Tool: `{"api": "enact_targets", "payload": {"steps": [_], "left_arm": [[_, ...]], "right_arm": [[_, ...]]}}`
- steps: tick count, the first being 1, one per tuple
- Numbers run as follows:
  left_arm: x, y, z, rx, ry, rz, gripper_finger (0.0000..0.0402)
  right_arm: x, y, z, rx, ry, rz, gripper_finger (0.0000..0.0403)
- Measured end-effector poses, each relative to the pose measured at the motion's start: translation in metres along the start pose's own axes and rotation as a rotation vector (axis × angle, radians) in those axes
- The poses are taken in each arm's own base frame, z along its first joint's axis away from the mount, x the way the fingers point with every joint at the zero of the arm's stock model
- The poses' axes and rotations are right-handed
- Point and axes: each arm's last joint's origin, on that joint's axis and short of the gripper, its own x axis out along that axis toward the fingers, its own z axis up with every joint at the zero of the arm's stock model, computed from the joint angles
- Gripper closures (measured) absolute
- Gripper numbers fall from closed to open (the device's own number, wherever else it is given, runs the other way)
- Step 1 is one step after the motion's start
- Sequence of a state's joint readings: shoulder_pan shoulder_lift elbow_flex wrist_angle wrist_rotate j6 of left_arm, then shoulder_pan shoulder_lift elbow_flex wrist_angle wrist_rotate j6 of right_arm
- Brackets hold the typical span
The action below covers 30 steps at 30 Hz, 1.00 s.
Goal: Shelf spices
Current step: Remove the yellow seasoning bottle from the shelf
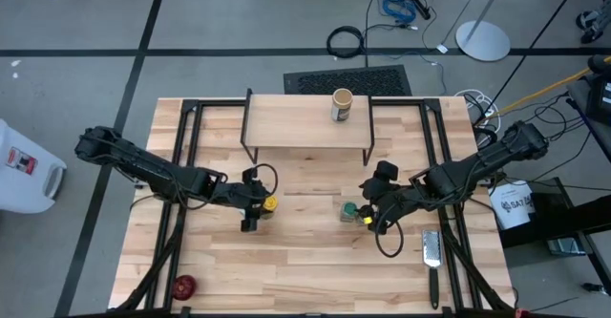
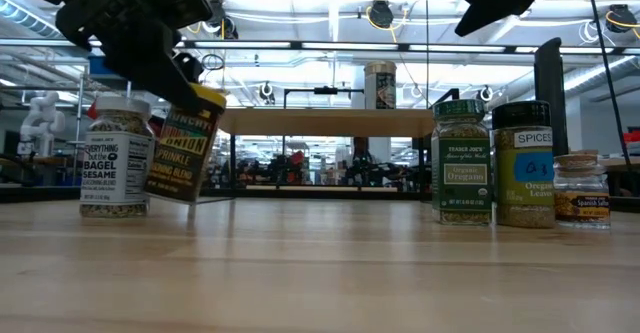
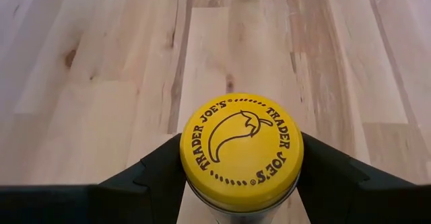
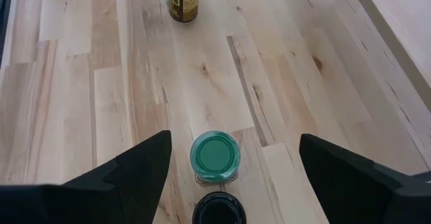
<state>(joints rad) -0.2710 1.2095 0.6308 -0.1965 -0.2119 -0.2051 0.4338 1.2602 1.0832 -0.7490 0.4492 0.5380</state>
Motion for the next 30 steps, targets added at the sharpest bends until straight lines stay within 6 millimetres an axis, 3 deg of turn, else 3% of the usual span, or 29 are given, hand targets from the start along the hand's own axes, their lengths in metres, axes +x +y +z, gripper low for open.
{"api": "enact_targets", "payload": {"steps": [30], "left_arm": [[-0.0012, -0.0062, -0.0016, -0.019, 0.002, -0.009, 0.0130]], "right_arm": [[0.0000, 0.0003, 0.0004, -0.001, -0.004, 0.003, 0.0087]]}}
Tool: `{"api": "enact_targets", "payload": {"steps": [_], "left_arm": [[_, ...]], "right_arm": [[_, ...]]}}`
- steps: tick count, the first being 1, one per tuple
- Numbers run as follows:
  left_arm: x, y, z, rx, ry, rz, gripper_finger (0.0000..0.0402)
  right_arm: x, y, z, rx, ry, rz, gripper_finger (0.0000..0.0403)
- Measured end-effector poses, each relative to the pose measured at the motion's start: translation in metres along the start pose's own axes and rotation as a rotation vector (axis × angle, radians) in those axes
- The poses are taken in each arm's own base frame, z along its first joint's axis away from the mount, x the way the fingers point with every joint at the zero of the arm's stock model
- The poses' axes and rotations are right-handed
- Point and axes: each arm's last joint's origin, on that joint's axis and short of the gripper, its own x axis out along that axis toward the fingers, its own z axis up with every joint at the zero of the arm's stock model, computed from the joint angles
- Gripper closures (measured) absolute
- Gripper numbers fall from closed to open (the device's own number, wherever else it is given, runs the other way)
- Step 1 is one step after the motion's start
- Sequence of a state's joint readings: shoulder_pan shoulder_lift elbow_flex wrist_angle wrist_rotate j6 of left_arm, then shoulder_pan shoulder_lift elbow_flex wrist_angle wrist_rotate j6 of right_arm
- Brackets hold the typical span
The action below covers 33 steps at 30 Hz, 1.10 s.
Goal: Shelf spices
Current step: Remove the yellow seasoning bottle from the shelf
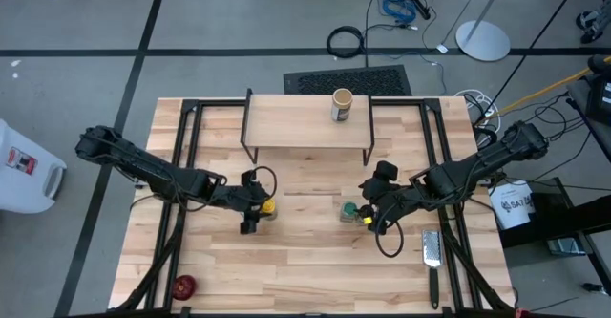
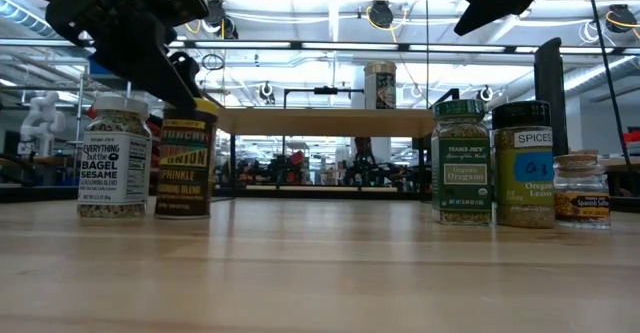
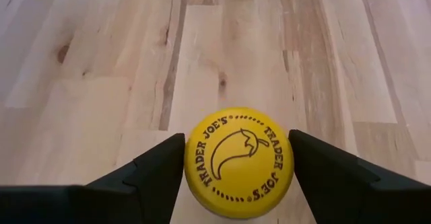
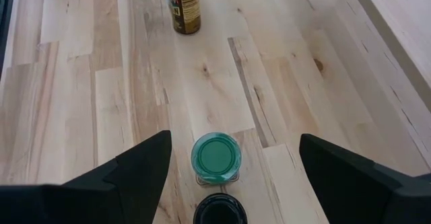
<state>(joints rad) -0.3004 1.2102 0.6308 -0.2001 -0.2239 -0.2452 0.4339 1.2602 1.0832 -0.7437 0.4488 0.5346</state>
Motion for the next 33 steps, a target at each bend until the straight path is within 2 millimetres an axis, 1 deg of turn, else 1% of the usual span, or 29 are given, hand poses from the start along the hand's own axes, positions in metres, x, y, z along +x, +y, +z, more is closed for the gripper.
{"api": "enact_targets", "payload": {"steps": [13, 21, 29, 33], "left_arm": [[0.000, -0.001, -0.002, 0.004, 0.025, -0.011, 0.0130], [-0.005, -0.002, 0.009, -0.004, -0.009, -0.019, 0.0129], [-0.008, -0.002, 0.011, -0.005, -0.021, -0.022, 0.0129], [-0.014, 0.000, 0.014, -0.012, -0.057, -0.002, 0.0129]], "right_arm": [[0.000, 0.000, 0.000, 0.000, 0.000, 0.000, 0.0087], [0.000, 0.000, 0.000, 0.001, 0.000, 0.000, 0.0087], [0.000, 0.000, 0.000, 0.002, 0.000, 0.000, 0.0087], [0.000, 0.000, 0.000, 0.003, -0.004, 0.000, 0.0087]]}}
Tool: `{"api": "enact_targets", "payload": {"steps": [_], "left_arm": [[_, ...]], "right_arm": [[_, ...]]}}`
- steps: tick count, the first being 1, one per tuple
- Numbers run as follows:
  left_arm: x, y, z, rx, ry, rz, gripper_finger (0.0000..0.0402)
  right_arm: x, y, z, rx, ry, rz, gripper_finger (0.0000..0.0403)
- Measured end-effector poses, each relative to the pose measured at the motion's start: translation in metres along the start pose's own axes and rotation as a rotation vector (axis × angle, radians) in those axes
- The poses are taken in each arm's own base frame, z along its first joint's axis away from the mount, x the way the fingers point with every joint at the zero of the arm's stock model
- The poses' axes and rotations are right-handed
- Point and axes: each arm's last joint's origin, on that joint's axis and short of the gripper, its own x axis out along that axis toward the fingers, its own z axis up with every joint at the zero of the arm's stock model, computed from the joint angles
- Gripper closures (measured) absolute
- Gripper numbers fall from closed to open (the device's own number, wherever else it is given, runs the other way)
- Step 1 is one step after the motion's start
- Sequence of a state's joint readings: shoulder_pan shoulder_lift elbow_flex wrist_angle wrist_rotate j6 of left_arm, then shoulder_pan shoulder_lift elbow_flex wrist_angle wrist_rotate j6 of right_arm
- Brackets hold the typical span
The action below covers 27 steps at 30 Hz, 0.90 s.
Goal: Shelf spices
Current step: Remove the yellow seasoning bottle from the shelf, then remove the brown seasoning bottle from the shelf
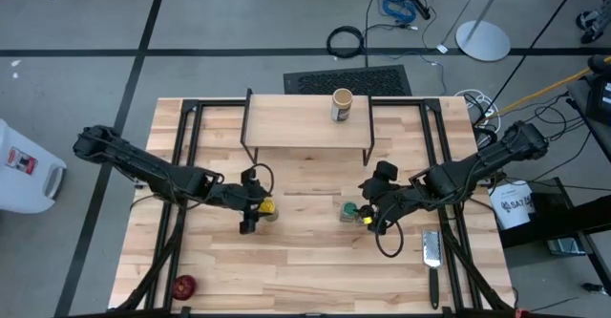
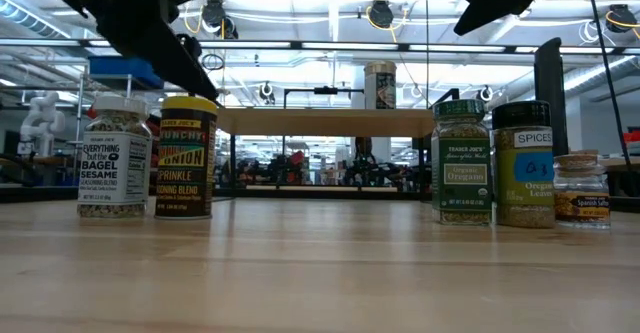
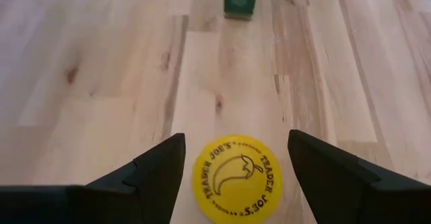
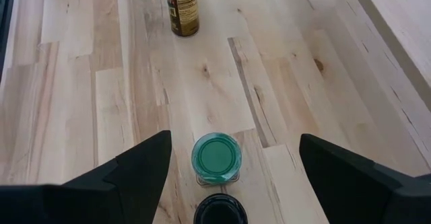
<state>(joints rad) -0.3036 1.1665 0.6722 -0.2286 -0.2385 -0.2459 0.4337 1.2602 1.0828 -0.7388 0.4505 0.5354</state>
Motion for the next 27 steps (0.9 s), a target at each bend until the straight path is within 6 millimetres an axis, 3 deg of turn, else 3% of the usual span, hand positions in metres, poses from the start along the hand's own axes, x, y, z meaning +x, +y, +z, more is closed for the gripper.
{"api": "enact_targets", "payload": {"steps": [7, 12, 16, 20, 23, 27], "left_arm": [[-0.032, 0.005, 0.029, 0.018, -0.115, 0.116, 0.0129], [-0.054, 0.008, 0.053, 0.045, -0.223, 0.184, 0.0129], [-0.060, 0.012, 0.064, 0.092, -0.246, 0.204, 0.0129], [-0.066, 0.018, 0.075, 0.122, -0.293, 0.266, 0.0129], [-0.067, 0.022, 0.078, 0.111, -0.300, 0.295, 0.0129], [-0.066, 0.023, 0.076, 0.119, -0.280, 0.304, 0.0129]], "right_arm": [[0.001, -0.006, 0.012, -0.032, -0.158, -0.159, 0.0087], [-0.002, -0.027, 0.045, -0.109, -0.267, -0.236, 0.0087], [-0.013, -0.058, 0.082, -0.150, -0.337, -0.268, 0.0087], [-0.029, -0.102, 0.113, -0.163, -0.390, -0.236, 0.0087], [-0.039, -0.136, 0.125, -0.158, -0.403, -0.220, 0.0087], [-0.039, -0.171, 0.124, -0.208, -0.379, -0.194, 0.0080]]}}
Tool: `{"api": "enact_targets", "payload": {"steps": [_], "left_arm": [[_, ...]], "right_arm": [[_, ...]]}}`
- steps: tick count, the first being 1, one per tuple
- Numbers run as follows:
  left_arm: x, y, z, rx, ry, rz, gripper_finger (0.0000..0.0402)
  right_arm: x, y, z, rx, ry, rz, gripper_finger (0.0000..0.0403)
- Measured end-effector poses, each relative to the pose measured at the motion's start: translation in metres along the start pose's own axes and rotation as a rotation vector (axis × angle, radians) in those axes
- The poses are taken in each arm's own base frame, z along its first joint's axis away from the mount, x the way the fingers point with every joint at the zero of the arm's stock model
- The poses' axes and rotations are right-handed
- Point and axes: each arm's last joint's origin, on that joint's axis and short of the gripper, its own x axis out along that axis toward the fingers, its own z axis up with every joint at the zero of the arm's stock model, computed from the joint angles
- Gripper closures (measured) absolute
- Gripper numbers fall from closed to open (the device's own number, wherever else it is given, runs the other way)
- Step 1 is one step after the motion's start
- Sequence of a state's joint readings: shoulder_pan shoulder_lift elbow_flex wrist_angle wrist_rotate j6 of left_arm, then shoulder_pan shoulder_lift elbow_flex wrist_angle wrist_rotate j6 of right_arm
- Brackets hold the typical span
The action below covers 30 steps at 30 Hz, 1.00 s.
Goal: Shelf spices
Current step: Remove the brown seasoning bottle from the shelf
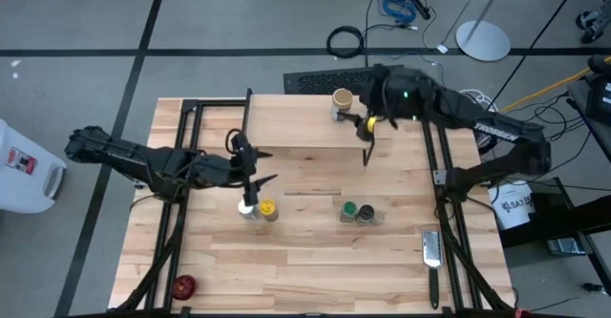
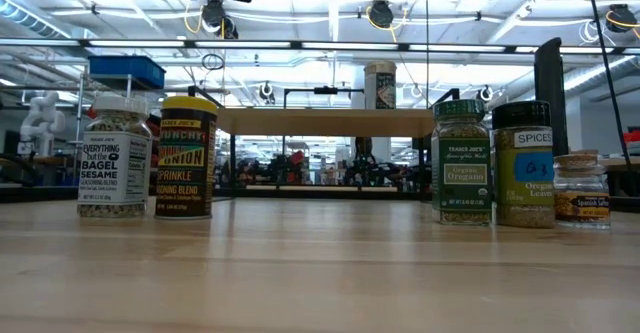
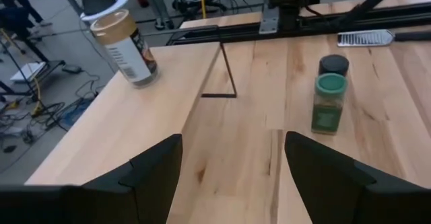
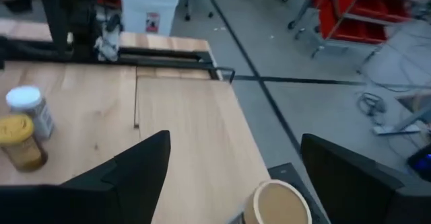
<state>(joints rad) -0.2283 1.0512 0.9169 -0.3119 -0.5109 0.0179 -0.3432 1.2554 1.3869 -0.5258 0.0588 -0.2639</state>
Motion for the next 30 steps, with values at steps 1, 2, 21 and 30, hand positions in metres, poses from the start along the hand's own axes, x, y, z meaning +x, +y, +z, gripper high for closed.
{"api": "enact_targets", "payload": {"steps": [1, 2, 21, 30], "left_arm": [[0.000, 0.000, 0.000, 0.008, 0.000, -0.001, 0.0130], [0.000, 0.000, 0.000, 0.017, -0.001, -0.001, 0.0130], [0.000, 0.000, 0.000, 0.023, -0.002, 0.000, 0.0130], [0.000, 0.000, 0.000, 0.023, -0.002, 0.000, 0.0130]], "right_arm": [[0.003, -0.007, -0.003, 0.005, 0.007, 0.012, 0.0075], [0.005, -0.013, -0.006, 0.016, 0.017, 0.021, 0.0070], [0.065, -0.075, -0.059, 0.138, 0.160, 0.189, 0.0028], [0.076, -0.077, -0.070, 0.159, 0.201, 0.224, 0.0028]]}}
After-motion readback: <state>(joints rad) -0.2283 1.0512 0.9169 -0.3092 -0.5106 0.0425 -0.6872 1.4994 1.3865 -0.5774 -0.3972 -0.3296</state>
